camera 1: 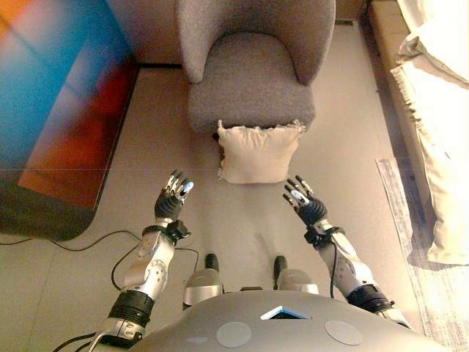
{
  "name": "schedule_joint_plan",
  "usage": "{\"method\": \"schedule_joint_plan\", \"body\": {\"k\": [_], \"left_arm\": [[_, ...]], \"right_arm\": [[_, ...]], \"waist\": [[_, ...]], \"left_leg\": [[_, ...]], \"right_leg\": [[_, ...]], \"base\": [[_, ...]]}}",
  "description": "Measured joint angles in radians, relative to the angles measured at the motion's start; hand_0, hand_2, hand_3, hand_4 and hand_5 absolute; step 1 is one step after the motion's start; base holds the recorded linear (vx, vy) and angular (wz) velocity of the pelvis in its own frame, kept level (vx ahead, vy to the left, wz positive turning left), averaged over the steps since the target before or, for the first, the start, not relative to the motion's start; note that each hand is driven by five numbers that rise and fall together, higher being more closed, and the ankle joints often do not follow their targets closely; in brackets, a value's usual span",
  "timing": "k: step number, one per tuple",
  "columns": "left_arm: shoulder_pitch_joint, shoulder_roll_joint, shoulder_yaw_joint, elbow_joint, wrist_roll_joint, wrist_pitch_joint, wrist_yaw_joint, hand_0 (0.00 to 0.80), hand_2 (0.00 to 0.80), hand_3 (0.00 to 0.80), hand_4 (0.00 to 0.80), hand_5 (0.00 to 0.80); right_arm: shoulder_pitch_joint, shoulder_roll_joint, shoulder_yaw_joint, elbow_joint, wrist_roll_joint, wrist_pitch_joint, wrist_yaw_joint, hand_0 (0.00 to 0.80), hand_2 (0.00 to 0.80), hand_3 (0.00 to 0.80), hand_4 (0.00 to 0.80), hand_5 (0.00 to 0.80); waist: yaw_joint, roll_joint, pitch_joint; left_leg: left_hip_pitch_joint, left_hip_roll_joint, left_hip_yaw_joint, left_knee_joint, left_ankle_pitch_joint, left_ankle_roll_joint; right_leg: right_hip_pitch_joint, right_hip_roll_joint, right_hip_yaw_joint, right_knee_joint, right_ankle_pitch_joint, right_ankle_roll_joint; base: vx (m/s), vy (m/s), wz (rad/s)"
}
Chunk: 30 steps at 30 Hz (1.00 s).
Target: Pick up the cushion and take it to the sofa
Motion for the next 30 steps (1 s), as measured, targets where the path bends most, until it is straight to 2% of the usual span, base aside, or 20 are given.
{"method": "schedule_joint_plan", "body": {"k": [19,30], "left_arm": [[0.035,0.0,0.001,-0.016,0.039,-0.011,0.004,0.0,0.0,0.0,0.0,0.0],[0.044,0.0,0.001,-0.023,0.034,-0.038,-0.014,0.0,0.0,0.0,0.0,0.0]], "right_arm": [[0.031,0.001,0.0,-0.005,0.001,0.001,0.005,0.0,0.0,0.0,0.0,0.0],[0.043,0.001,0.005,-0.005,0.001,0.002,0.006,0.0,0.0,0.0,0.0,0.0]], "waist": [[0.0,-0.012,0.01],[-0.002,-0.015,0.007]], "left_leg": [[0.013,0.002,0.004,0.0,-0.003,0.001],[0.009,0.002,0.013,-0.001,-0.004,0.0]], "right_leg": [[0.015,0.001,-0.001,-0.002,-0.002,-0.001],[0.0,0.001,0.015,0.0,0.0,0.0]], "base": [[0.006,-0.004,0.0],[-0.018,0.036,-0.04]]}}
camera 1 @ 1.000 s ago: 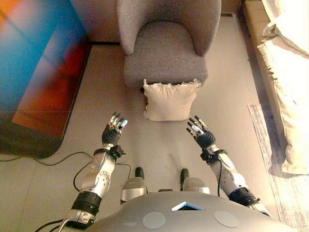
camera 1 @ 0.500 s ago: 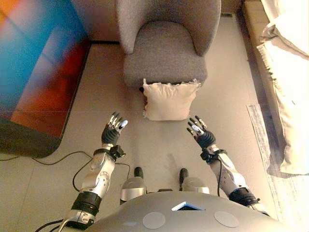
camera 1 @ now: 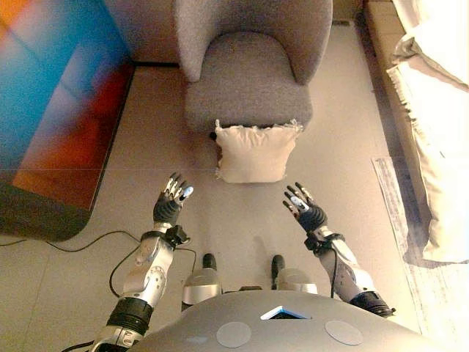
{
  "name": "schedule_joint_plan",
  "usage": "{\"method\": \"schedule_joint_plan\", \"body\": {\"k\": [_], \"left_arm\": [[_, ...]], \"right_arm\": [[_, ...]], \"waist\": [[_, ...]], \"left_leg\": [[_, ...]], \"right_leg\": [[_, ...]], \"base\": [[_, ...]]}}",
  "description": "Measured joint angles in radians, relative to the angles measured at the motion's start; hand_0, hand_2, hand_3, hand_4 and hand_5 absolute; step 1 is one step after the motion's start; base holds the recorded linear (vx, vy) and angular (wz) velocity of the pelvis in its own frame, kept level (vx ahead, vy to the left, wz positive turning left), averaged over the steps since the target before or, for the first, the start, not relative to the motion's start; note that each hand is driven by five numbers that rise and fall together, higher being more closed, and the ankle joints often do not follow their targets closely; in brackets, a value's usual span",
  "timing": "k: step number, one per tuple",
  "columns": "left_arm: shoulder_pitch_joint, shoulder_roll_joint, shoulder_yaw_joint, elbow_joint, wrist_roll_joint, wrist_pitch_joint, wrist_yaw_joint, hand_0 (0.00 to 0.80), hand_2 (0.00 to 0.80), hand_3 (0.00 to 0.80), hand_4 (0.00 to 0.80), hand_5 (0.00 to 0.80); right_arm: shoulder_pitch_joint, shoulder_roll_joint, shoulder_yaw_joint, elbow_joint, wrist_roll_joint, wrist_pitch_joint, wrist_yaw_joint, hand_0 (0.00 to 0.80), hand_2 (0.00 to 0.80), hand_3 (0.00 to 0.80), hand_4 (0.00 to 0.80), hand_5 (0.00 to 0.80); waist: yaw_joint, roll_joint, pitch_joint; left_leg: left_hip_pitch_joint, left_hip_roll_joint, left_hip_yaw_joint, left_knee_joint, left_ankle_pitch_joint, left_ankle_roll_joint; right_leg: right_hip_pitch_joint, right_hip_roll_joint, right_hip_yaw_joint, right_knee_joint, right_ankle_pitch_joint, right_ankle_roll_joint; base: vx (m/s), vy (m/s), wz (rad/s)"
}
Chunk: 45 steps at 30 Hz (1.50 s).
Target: Pick up the cushion and take it to the sofa
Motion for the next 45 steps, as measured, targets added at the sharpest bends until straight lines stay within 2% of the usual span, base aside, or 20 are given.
{"method": "schedule_joint_plan", "body": {"k": [7,10,11,14,15,16,17,21,23,24,25,26,29,32,34,35,36,38,41,45], "left_arm": [[-0.005,0.0,0.001,0.001,-0.005,0.0,0.009,0.0,0.0,0.0,0.0,0.0],[-0.067,-0.004,-0.001,0.028,-0.005,0.001,0.008,0.0,0.0,0.0,0.0,0.0],[-0.1,-0.01,-0.001,0.048,-0.005,0.003,0.009,0.0,0.0,0.0,0.0,0.0],[-0.114,0.02,0.0,0.048,-0.005,0.009,0.008,0.0,0.0,0.0,0.0,0.0],[-0.108,0.044,0.001,0.045,-0.006,0.011,0.007,0.0,0.0,0.0,0.0,0.0],[-0.104,0.068,0.006,0.032,-0.007,0.012,0.004,0.0,0.0,0.0,0.0,0.0],[-0.088,0.074,0.026,0.033,-0.008,0.018,0.003,0.0,0.0,0.0,0.0,0.0],[-0.093,0.057,0.022,0.048,-0.018,0.027,0.001,0.0,0.0,0.0,0.0,0.0],[-0.086,0.037,-0.007,0.073,-0.018,0.028,-0.019,0.0,0.0,0.0,0.0,0.0],[-0.068,0.019,-0.007,0.071,-0.018,0.027,-0.028,0.0,0.0,0.0,0.0,0.0],[-0.06,0.005,-0.002,0.057,-0.018,0.026,-0.04,0.0,0.0,0.0,0.0,0.0],[-0.067,0.013,0.012,0.067,-0.018,0.026,-0.046,0.0,0.0,0.0,0.0,0.0],[-0.063,0.014,0.032,0.065,-0.016,0.029,-0.051,0.0,0.0,0.0,0.0,0.0],[-0.016,0.015,0.025,0.048,-0.016,0.031,-0.045,0.0,0.0,0.0,0.0,0.0],[0.017,0.016,0.019,0.021,-0.017,0.046,-0.031,0.0,0.0,0.0,0.0,0.0],[0.004,0.019,0.018,0.017,-0.017,0.048,-0.018,0.0,0.0,0.0,0.0,0.0],[-0.012,0.017,0.018,0.016,-0.018,0.047,0.003,0.0,0.0,0.0,0.0,0.0],[-0.039,-0.006,0.015,0.018,-0.018,0.047,0.038,0.0,0.0,0.0,0.0,0.0],[-0.094,-0.02,-0.03,0.014,-0.019,0.046,0.053,0.0,0.0,0.0,0.0,0.0],[-0.105,-0.013,-0.036,-0.003,-0.043,0.04,0.052,0.0,0.0,0.0,0.0,0.0]], "right_arm": [[-0.023,0.008,0.004,-0.001,0.001,0.012,-0.003,0.0,0.0,0.0,0.0,0.0],[-0.036,0.022,0.004,0.001,0.015,-0.003,-0.02,0.0,0.0,0.0,0.0,0.0],[-0.041,0.015,0.004,-0.001,0.022,-0.012,-0.031,0.0,0.0,0.0,0.0,0.0],[-0.012,0.044,0.008,-0.002,0.028,-0.021,-0.043,0.0,0.0,0.0,0.0,0.0],[0.0,0.057,0.009,-0.005,0.028,-0.021,-0.042,0.0,0.0,0.0,0.0,0.0],[0.014,0.058,0.008,-0.031,0.03,-0.022,-0.041,0.0,0.0,0.0,0.0,0.0],[0.016,0.058,0.011,-0.032,0.03,-0.022,-0.038,0.0,0.0,0.0,0.0,0.0],[-0.01,0.035,-0.014,-0.014,0.045,-0.023,-0.042,0.0,0.0,0.0,0.0,0.0],[0.005,0.029,-0.038,-0.007,0.059,-0.025,-0.047,0.0,0.0,0.0,0.0,0.0],[0.02,-0.006,-0.037,-0.042,0.064,-0.031,-0.046,0.0,0.0,0.0,0.0,0.0],[0.03,-0.044,-0.041,-0.063,0.067,-0.041,-0.042,0.0,0.0,0.0,0.0,0.0],[0.019,-0.023,-0.04,-0.04,0.071,-0.036,-0.046,0.0,0.0,0.0,0.0,0.0],[0.021,0.018,-0.045,-0.034,0.07,-0.027,-0.043,0.0,0.0,0.0,0.0,0.0],[0.027,0.04,-0.042,-0.039,0.065,-0.003,-0.036,0.0,0.0,0.0,0.0,0.0],[0.034,0.036,-0.037,-0.042,0.06,0.015,-0.031,0.0,0.0,0.0,0.0,0.0],[0.029,0.036,-0.038,-0.031,0.056,0.023,-0.029,0.0,0.0,0.0,0.0,0.0],[0.016,0.035,-0.037,-0.022,0.056,0.032,-0.023,0.0,0.0,0.0,0.0,0.0],[-0.008,0.014,-0.033,-0.019,0.056,0.03,-0.01,0.0,0.0,0.0,0.0,0.0],[-0.021,-0.01,-0.026,-0.015,0.058,0.004,-0.009,0.0,0.0,0.0,0.0,0.0],[-0.004,-0.02,-0.015,-0.023,0.058,-0.003,-0.001,0.0,0.0,0.0,0.0,0.0]], "waist": [[0.002,-0.01,-0.009],[0.0,-0.009,0.002],[-0.002,0.01,0.019],[-0.024,0.024,0.029],[-0.028,0.002,0.026],[-0.025,-0.026,0.036],[-0.022,-0.047,0.039],[-0.086,-0.041,0.058],[-0.136,-0.073,0.068],[-0.146,-0.053,0.07],[-0.154,0.011,0.068],[-0.154,-0.017,0.074],[-0.165,-0.04,0.077],[-0.161,-0.068,0.04],[-0.167,-0.047,-0.004],[-0.164,-0.043,-0.019],[-0.153,-0.055,-0.027],[-0.128,-0.067,-0.034],[-0.129,-0.077,-0.033],[-0.107,-0.076,-0.035]], "left_leg": [[0.014,-0.008,0.026,0.002,-0.007,0.006],[-0.015,-0.03,0.016,0.04,-0.029,0.032],[-0.036,-0.022,-0.002,0.086,-0.051,0.04],[-0.024,-0.024,-0.038,0.062,-0.058,0.041],[-0.007,-0.046,-0.041,0.055,-0.061,0.044],[-0.04,-0.063,-0.049,0.134,-0.064,0.063],[-0.055,-0.077,-0.051,0.156,-0.079,0.066],[-0.12,-0.077,-0.125,0.133,-0.056,0.062],[-0.111,-0.154,-0.065,0.314,-0.133,0.09],[-0.065,-0.165,-0.054,0.358,-0.176,0.114],[-0.015,-0.134,-0.136,0.279,-0.274,0.107],[0.001,-0.142,-0.148,0.281,-0.271,0.124],[0.0,-0.105,-0.186,0.274,-0.28,0.108],[0.06,-0.066,-0.204,0.258,-0.32,0.043],[0.114,0.002,-0.193,0.263,-0.341,0.0],[0.076,0.017,-0.172,0.367,-0.337,-0.024],[0.009,0.015,-0.152,0.512,-0.291,-0.036],[-0.096,0.008,-0.151,0.756,-0.136,-0.006],[-0.226,-0.011,-0.143,0.882,-0.13,0.013],[-0.263,0.014,-0.104,0.676,-0.123,0.023]], "right_leg": [[-0.025,-0.006,0.007,0.061,-0.009,0.001],[-0.111,-0.033,0.007,0.253,-0.065,0.017],[-0.175,-0.037,0.009,0.386,-0.065,0.016],[-0.274,-0.051,0.009,0.583,0.002,-0.017],[-0.285,-0.062,0.012,0.572,0.006,-0.021],[-0.28,-0.08,0.022,0.562,-0.044,0.011],[-0.264,-0.092,0.049,0.53,-0.095,0.016],[-0.169,-0.007,0.073,0.246,-0.092,-0.006],[-0.124,-0.073,0.028,0.227,-0.064,0.006],[-0.155,-0.073,0.028,0.328,-0.095,0.011],[-0.264,-0.026,0.027,0.517,-0.157,0.05],[-0.312,-0.032,0.072,0.548,-0.179,0.037],[-0.397,-0.018,0.063,0.402,-0.109,0.047],[-0.364,-0.015,0.064,0.318,-0.046,0.026],[-0.347,0.044,0.037,0.366,-0.007,-0.035],[-0.345,0.066,0.036,0.39,-0.037,-0.086],[-0.333,0.073,0.038,0.383,-0.049,-0.103],[-0.284,0.08,0.086,0.353,-0.046,-0.138],[-0.2,0.088,0.099,0.285,-0.073,-0.17],[-0.112,0.128,0.106,0.232,-0.079,-0.202]], "base": [[0.017,0.124,-0.11],[0.027,0.222,0.05],[0.122,0.159,0.21],[0.248,0.08,0.34],[0.327,-0.051,0.11],[0.382,-0.09,-0.02],[0.42,-0.088,0.05],[0.468,-0.055,0.51],[0.581,-0.123,0.58],[0.504,-0.145,-0.01],[0.474,-0.156,-0.17],[0.516,-0.178,-0.1],[0.502,-0.195,0.32],[0.363,-0.183,0.29],[0.466,-0.295,0.23],[0.454,-0.309,0.11],[0.401,-0.257,-0.24],[0.286,-0.126,-0.61],[0.247,0.022,-0.25],[0.262,0.178,-0.27]]}}
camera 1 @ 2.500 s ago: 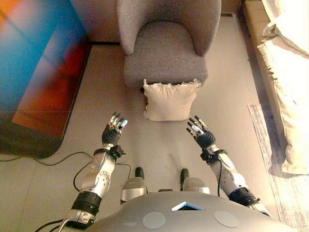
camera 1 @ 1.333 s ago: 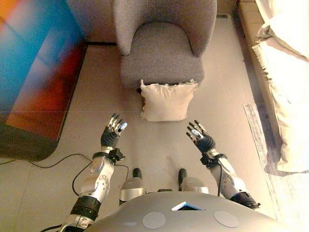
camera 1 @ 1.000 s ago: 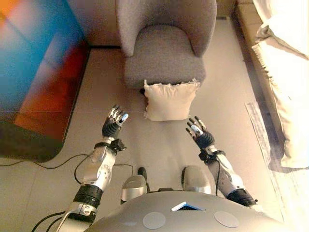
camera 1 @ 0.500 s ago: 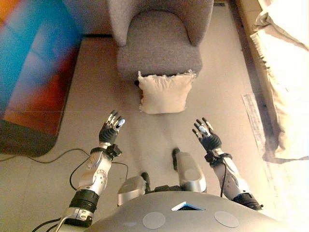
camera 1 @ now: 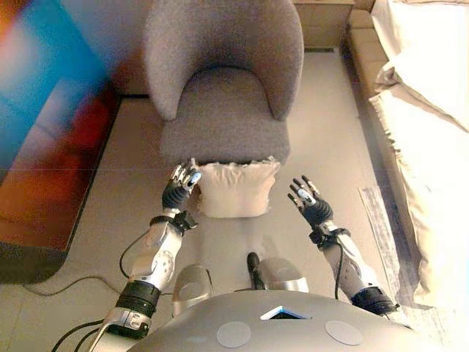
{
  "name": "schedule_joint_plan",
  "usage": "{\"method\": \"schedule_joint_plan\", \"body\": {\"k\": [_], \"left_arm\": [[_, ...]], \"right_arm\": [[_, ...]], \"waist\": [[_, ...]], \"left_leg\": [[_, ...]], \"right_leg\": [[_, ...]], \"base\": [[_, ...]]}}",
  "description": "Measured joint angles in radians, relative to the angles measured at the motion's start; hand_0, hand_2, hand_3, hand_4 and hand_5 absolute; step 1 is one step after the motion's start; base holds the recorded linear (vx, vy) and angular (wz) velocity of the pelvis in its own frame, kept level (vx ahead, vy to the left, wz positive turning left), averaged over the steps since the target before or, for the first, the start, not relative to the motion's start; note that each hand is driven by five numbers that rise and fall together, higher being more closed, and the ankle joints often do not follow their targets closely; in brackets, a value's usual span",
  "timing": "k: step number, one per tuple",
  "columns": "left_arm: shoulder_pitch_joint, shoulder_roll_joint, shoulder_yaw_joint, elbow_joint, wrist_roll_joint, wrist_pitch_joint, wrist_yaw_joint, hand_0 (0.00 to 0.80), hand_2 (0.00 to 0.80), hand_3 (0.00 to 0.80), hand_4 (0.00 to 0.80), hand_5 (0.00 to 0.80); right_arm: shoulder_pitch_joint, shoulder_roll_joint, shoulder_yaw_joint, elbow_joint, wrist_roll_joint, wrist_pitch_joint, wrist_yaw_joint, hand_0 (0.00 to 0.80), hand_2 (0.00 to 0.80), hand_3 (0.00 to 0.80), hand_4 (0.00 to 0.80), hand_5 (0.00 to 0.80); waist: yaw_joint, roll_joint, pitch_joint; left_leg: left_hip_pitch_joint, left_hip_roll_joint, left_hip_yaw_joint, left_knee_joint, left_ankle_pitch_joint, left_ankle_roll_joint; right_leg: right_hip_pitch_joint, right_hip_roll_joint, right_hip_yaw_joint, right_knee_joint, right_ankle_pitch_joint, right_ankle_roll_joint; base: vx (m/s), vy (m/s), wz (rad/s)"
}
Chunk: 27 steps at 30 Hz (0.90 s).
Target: Pick up the cushion and take it to the sofa
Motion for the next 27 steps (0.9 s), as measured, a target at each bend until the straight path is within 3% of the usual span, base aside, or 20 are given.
{"method": "schedule_joint_plan", "body": {"k": [4,6,8,11,12,13,14,17,21,25,27], "left_arm": [[-0.001,-0.002,0.0,-0.012,-0.005,0.001,-0.003,0.0,0.0,0.0,0.0,0.0],[0.004,-0.001,0.001,-0.012,-0.005,0.006,-0.003,0.0,0.0,0.0,0.0,0.0],[0.007,-0.001,0.002,-0.012,-0.005,0.008,-0.005,0.0,0.0,0.0,0.0,0.0],[0.032,-0.006,0.008,-0.013,-0.005,0.008,-0.014,0.0,0.0,0.0,0.0,0.0],[0.038,-0.005,0.011,-0.011,-0.005,0.009,-0.016,0.0,0.0,0.0,0.0,0.0],[0.037,0.007,0.023,-0.012,-0.006,0.007,-0.019,0.0,0.0,0.0,0.0,0.0],[0.036,0.024,0.04,-0.013,-0.012,0.006,-0.019,0.0,0.0,0.0,0.0,0.0],[0.012,0.063,0.045,-0.013,-0.015,0.004,-0.012,0.0,0.0,0.0,0.0,0.0],[0.015,0.058,0.054,-0.013,-0.025,-0.014,-0.003,0.0,0.0,0.0,0.0,0.0],[0.054,0.041,0.056,-0.012,-0.032,-0.03,-0.003,0.0,0.0,0.0,0.0,0.0],[0.066,0.02,0.054,-0.009,-0.033,-0.032,-0.005,0.0,0.0,0.0,0.0,0.0]], "right_arm": [[0.015,-0.005,0.0,-0.002,0.0,0.0,0.0,0.0,0.0,0.0,0.0,0.0],[0.014,-0.006,0.0,-0.002,0.0,0.0,0.001,0.0,0.0,0.0,0.0,0.0],[0.013,-0.016,0.0,-0.003,0.0,0.0,0.008,0.0,0.0,0.0,0.0,0.0],[0.014,-0.042,-0.003,-0.013,0.0,0.0,0.021,0.0,0.0,0.0,0.0,0.0],[0.019,-0.05,-0.003,-0.009,0.0,0.002,0.025,0.0,0.0,0.0,0.0,0.0],[0.026,-0.041,0.001,-0.011,0.0,0.003,0.026,0.0,0.0,0.0,0.0,0.0],[0.034,-0.023,0.002,-0.014,0.0,0.003,0.028,0.0,0.0,0.0,0.0,0.0],[0.034,0.013,0.007,-0.015,0.0,0.004,0.025,0.0,0.0,0.0,0.0,0.0],[0.005,0.026,0.025,-0.03,0.0,0.016,0.022,0.0,0.0,0.0,0.0,0.0],[-0.006,0.02,0.022,-0.03,-0.001,0.039,0.019,0.0,0.0,0.0,0.0,0.0],[0.004,0.002,0.021,-0.021,-0.001,0.041,0.023,0.0,0.0,0.0,0.0,0.0]], "waist": [[0.018,0.018,0.005],[0.049,0.025,0.019],[0.058,0.043,0.035],[0.055,0.105,0.048],[0.055,0.129,0.047],[0.054,0.109,0.045],[0.056,0.077,0.042],[0.058,0.042,0.046],[0.06,0.049,0.053],[0.066,0.059,0.061],[0.083,0.078,0.066]], "left_leg": [[0.011,0.048,-0.014,-0.384,0.047,-0.007],[0.028,0.063,-0.031,-0.475,0.084,-0.017],[0.05,0.071,-0.056,-0.495,0.104,-0.02],[0.116,0.085,-0.037,-0.508,0.13,0.018],[0.15,0.089,-0.017,-0.528,0.11,-0.075],[0.159,0.057,0.014,-0.538,0.11,-0.078],[0.158,0.016,0.033,-0.547,0.112,-0.06],[0.152,-0.025,0.033,-0.547,0.109,-0.04],[0.161,-0.031,0.022,-0.546,0.104,-0.033],[0.141,-0.015,0.009,-0.489,0.102,-0.035],[0.133,0.006,0.011,-0.473,0.07,-0.03]], "right_leg": [[0.046,0.029,0.014,-0.048,-0.01,0.003],[0.078,0.031,0.047,-0.065,-0.015,0.012],[0.111,0.029,0.076,-0.07,-0.035,0.03],[0.102,0.025,0.085,0.008,-0.12,0.078],[0.087,0.016,0.079,0.066,-0.164,0.106],[0.062,-0.023,0.077,0.115,-0.193,0.131],[0.035,-0.072,0.07,0.142,-0.212,0.155],[0.053,-0.121,0.064,0.092,-0.195,0.188],[0.083,-0.123,0.052,0.045,-0.179,0.195],[0.085,-0.106,0.05,0.063,-0.189,0.172],[0.086,-0.087,0.045,0.069,-0.188,0.165]], "base": [[0.315,0.19,-0.09],[0.269,0.11,-0.43],[0.17,0.083,-0.49],[0.137,0.102,-0.49],[0.1,0.082,-0.38],[0.08,0.061,-0.39],[0.065,0.023,-0.17],[0.049,-0.021,-0.07],[0.001,-0.013,0.06],[0.123,0.077,0.06],[0.201,0.158,0.06]]}}
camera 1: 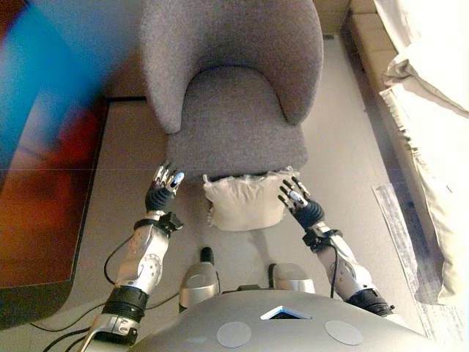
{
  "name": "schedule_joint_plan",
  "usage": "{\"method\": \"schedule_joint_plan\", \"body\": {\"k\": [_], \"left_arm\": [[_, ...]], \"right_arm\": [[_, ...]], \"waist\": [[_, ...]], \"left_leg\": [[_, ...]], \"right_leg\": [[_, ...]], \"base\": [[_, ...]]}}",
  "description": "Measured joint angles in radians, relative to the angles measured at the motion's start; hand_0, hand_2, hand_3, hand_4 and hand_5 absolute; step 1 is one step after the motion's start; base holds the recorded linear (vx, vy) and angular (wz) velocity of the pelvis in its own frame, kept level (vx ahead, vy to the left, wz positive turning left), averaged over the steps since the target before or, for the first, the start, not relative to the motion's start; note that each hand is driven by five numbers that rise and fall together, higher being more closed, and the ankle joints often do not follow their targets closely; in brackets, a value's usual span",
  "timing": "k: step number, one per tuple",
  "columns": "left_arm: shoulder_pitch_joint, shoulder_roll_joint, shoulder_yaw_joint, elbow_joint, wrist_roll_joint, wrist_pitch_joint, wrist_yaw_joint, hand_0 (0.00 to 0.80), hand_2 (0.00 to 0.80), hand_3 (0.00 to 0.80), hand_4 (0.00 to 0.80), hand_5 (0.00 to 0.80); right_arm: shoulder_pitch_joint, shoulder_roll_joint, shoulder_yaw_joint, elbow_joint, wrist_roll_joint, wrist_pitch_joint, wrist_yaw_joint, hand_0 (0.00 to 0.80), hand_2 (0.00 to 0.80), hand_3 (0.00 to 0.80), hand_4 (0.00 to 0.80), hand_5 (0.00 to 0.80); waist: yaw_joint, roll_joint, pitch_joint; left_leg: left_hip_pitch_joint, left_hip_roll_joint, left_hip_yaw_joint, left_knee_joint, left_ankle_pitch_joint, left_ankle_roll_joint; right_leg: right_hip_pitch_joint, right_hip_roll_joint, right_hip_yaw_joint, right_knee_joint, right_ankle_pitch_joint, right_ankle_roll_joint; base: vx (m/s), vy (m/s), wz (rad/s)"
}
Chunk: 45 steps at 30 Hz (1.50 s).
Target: Pick up the cushion and take it to the sofa
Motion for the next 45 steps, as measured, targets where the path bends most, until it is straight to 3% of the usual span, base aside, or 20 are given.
{"method": "schedule_joint_plan", "body": {"k": [3,9,13,16,18,19,21,24,26,28,29,31,35,38,45], "left_arm": [[-0.004,-0.005,0.0,0.003,-0.001,-0.002,-0.014,0.0,0.0,0.0,0.0,0.0],[0.004,0.012,0.03,0.001,0.001,-0.001,-0.024,0.0,0.0,0.0,0.0,0.0],[-0.008,0.015,0.03,0.002,0.002,0.0,-0.027,0.0,0.0,0.0,0.0,0.0],[-0.026,0.014,0.028,0.006,0.004,0.001,-0.028,0.0,0.0,0.0,0.0,0.0],[-0.026,0.014,0.027,0.009,0.004,0.001,-0.029,0.0,0.0,0.0,0.0,0.0],[-0.027,0.016,0.027,0.01,0.004,0.001,-0.03,0.0,0.0,0.0,0.0,0.0],[-0.015,0.027,0.031,0.008,0.005,0.001,-0.037,0.0,0.0,0.0,0.0,0.0],[-0.007,0.052,0.044,0.007,0.004,0.001,-0.038,0.0,0.0,0.0,0.0,0.0],[0.0,0.057,0.048,0.007,0.004,0.001,-0.038,0.0,0.0,0.0,0.0,0.0],[0.002,0.064,0.049,0.007,0.004,0.001,-0.039,0.0,0.0,0.0,0.0,0.0],[0.004,0.068,0.049,0.009,0.004,0.001,-0.04,0.0,0.0,0.0,0.0,0.0],[0.037,0.054,0.046,0.005,0.004,0.001,-0.056,0.0,0.0,0.0,0.0,0.0],[0.07,0.03,0.047,0.004,0.005,0.002,-0.082,0.0,0.0,0.0,0.0,0.0],[0.072,0.014,0.047,0.001,0.005,0.002,-0.084,0.0,0.0,0.0,0.0,0.0],[0.057,0.011,0.027,-0.003,0.004,0.02,-0.067,0.0,0.0,0.0,0.0,0.0]], "right_arm": [[0.0,-0.026,0.009,0.019,0.0,-0.002,0.003,0.0,0.0,0.0,0.0,0.0],[-0.007,-0.004,0.01,0.01,0.0,0.0,0.005,0.0,0.0,0.0,0.0,0.0],[-0.044,0.017,0.011,0.012,0.0,-0.001,-0.003,0.0,0.0,0.0,0.0,0.0],[-0.055,0.029,0.014,0.011,0.0,-0.004,-0.017,0.0,0.0,0.0,0.0,0.0],[-0.044,0.027,0.013,0.012,0.0,-0.011,-0.023,0.0,0.0,0.0,0.0,0.0],[-0.04,0.027,0.014,0.012,0.0,-0.013,-0.023,0.0,0.0,0.0,0.0,0.0],[-0.016,0.027,0.016,0.011,0.0,-0.013,-0.022,0.0,0.0,0.0,0.0,0.0],[-0.002,0.031,0.017,0.01,0.0,-0.013,-0.021,0.0,0.0,0.0,0.0,0.0],[-0.002,0.033,0.02,0.01,0.001,-0.015,-0.021,0.0,0.0,0.0,0.0,0.0],[-0.003,0.039,0.025,0.012,0.002,-0.016,-0.022,0.0,0.0,0.0,0.0,0.0],[-0.004,0.044,0.025,0.018,0.007,-0.016,-0.022,0.0,0.0,0.0,0.0,0.0],[-0.008,0.041,0.015,0.035,0.011,-0.014,-0.023,0.0,0.0,0.0,0.0,0.0],[-0.023,0.015,0.009,0.04,0.018,-0.008,-0.023,0.0,0.0,0.0,0.0,0.0],[-0.024,0.016,0.01,0.039,0.018,-0.007,-0.024,0.0,0.0,0.0,0.0,0.0],[-0.024,0.02,0.014,0.026,0.018,0.0,-0.034,0.0,0.0,0.0,0.0,0.0]], "waist": [[0.024,0.019,-0.004],[0.031,0.002,-0.012],[0.035,0.004,-0.016],[0.031,0.016,-0.021],[0.029,0.033,-0.034],[0.028,0.04,-0.036],[0.031,0.052,-0.045],[0.029,0.02,-0.064],[0.025,0.004,-0.065],[0.024,-0.023,-0.063],[0.024,-0.04,-0.061],[0.026,-0.023,-0.058],[0.024,0.011,-0.042],[0.018,0.014,-0.047],[-0.03,0.002,-0.046]], "left_leg": [[-0.045,0.004,-0.013,0.038,-0.014,-0.017],[-0.038,-0.038,0.008,-0.001,0.003,0.01],[-0.018,-0.067,0.011,-0.002,-0.013,0.029],[0.01,-0.075,0.023,-0.007,-0.024,0.045],[0.013,-0.075,0.024,-0.009,-0.028,0.05],[0.025,-0.067,0.029,-0.02,-0.025,0.057],[0.046,-0.065,0.036,-0.051,-0.014,0.073],[0.045,-0.074,0.056,-0.062,-0.009,0.079],[0.045,-0.075,0.056,-0.067,-0.007,0.077],[0.047,-0.078,0.054,-0.072,-0.002,0.055],[0.057,-0.079,0.05,-0.082,0.004,0.04],[0.095,-0.037,0.039,-0.142,0.017,0.019],[0.116,0.01,0.006,-0.155,0.018,0.019],[0.113,0.03,-0.005,-0.159,0.011,0.01],[0.118,0.027,-0.02,-0.156,0.02,-0.004]], "right_leg": [[-0.029,0.004,0.002,0.011,0.0,-0.004],[-0.032,-0.043,-0.006,-0.009,0.018,0.029],[-0.024,-0.065,-0.034,0.009,0.021,0.033],[-0.102,-0.069,-0.047,0.194,0.027,0.023],[-0.173,-0.073,-0.067,0.325,0.068,-0.01],[-0.205,-0.075,-0.076,0.368,0.1,-0.027],[-0.219,-0.096,-0.108,0.384,0.137,-0.031],[-0.22,-0.135,-0.121,0.277,0.114,-0.003],[-0.201,-0.159,-0.116,0.1,0.137,0.034],[-0.172,-0.176,-0.115,-0.044,0.169,0.068],[-0.162,-0.179,-0.115,-0.076,0.221,0.099],[-0.128,-0.133,-0.133,-0.112,0.254,0.088],[-0.082,-0.067,-0.153,-0.15,0.252,0.053],[-0.07,-0.049,-0.154,-0.162,0.246,0.045],[-0.04,-0.045,-0.146,-0.183,0.234,0.05]], "base": [[0.164,0.155,-0.02],[0.143,0.205,-0.01],[0.077,0.171,-0.11],[0.058,0.234,-0.13],[0.1,0.148,-0.15],[0.118,0.014,-0.27],[0.134,-0.121,-0.26],[0.141,-0.207,-0.22],[0.142,-0.189,-0.23],[0.166,-0.155,-0.02],[0.226,-0.175,0.12],[0.233,-0.173,0.05],[0.214,-0.189,0.04],[0.173,-0.166,0.1],[0.141,-0.14,0.15]]}}
